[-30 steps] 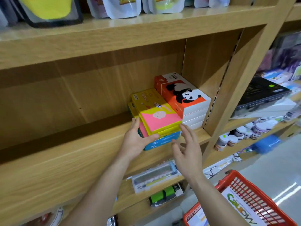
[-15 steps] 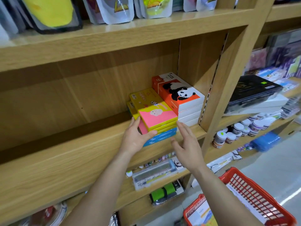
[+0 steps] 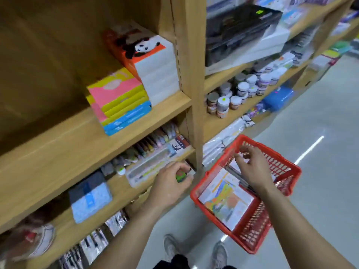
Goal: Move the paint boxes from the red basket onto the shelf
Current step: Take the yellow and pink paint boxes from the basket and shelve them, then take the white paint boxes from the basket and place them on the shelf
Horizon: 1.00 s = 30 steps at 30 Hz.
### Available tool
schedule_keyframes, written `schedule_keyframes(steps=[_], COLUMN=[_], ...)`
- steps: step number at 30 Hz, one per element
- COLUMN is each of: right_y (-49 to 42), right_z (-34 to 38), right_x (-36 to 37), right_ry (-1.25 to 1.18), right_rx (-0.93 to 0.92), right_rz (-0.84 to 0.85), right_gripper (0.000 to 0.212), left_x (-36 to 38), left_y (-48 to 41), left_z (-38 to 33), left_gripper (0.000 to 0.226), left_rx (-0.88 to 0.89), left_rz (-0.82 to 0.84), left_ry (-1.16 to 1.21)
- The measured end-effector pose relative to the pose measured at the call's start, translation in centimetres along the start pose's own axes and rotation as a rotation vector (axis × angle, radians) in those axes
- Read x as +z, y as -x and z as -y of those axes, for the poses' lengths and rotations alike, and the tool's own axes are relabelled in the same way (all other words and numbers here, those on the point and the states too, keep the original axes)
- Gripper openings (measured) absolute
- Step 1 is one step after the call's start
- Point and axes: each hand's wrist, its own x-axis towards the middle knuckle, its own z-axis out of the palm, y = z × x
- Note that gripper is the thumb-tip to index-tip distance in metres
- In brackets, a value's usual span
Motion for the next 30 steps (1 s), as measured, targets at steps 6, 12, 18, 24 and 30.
schedule_keyframes(steps=[6, 12, 18, 24, 30], right_y=[1.1, 1.2, -0.1, -1.1, -2.3], right_z=[-15.0, -23.7, -27.6, -26.6, -26.8], right_x=[-0.1, 9.5, 20.4, 26.2, 27.3], right_ry=[0.072, -0.024, -0.287, -0.427, -0.63], right_rx=[0.391, 0.636, 0.76, 0.9, 1.033], right_rz=[-0.023, 0.186, 0.274, 0.141, -0.015], right_gripper=[0.029, 0.041, 0.029, 0.075, 0.084], left_x=[13.5, 21.0, 23.4, 24.8, 24.7], left_y=[-5.4, -9.9, -13.6, -13.3, -13.7], left_z=[4.2, 9.6, 15.2, 17.2, 16.7], left_gripper=[0.035, 0.034, 0.046, 0.049, 0.06], left_rx=[-0.118, -0.015, 0.059, 0.111, 0.062], left_rz=[0.274, 0.152, 0.164, 0.203, 0.267], left_ry=[-0.091, -0.218, -0.287, -0.122, -0.072])
